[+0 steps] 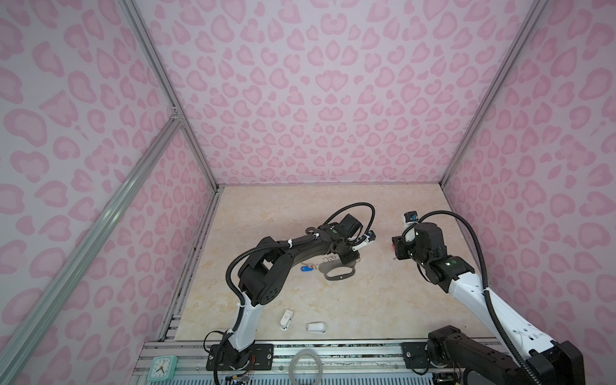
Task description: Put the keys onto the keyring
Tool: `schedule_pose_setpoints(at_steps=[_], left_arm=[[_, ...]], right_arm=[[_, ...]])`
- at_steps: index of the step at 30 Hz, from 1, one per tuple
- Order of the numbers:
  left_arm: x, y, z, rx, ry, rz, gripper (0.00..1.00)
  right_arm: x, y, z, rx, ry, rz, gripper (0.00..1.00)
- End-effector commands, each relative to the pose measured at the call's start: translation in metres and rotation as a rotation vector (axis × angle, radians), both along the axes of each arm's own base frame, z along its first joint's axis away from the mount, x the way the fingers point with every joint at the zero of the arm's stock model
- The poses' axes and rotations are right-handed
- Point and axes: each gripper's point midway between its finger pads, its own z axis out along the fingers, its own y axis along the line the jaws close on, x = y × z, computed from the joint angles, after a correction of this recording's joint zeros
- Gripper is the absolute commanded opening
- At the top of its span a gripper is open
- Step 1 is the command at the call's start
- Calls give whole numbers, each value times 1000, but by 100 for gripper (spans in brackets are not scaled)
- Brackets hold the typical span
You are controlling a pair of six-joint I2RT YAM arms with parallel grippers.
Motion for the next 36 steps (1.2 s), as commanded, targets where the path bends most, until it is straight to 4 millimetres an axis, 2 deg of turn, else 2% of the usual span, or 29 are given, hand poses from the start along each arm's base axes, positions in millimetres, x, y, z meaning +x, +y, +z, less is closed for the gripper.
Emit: schedule_pose_setpoints(at_steps=[1, 8, 16, 36], left_arm=[[-1, -9, -2, -31, 12, -2, 31], [0, -15, -10, -35, 22, -2, 31], [6, -11, -16, -13, 1, 27, 27], [6, -15, -21, -18, 21, 36, 25]], right_arm=[[2, 2, 3, 19, -11, 0, 48], [0, 2, 0, 28, -5, -2, 48], [-1, 2, -1, 31, -2, -3, 48], [0, 5, -3, 26, 7, 17, 48]])
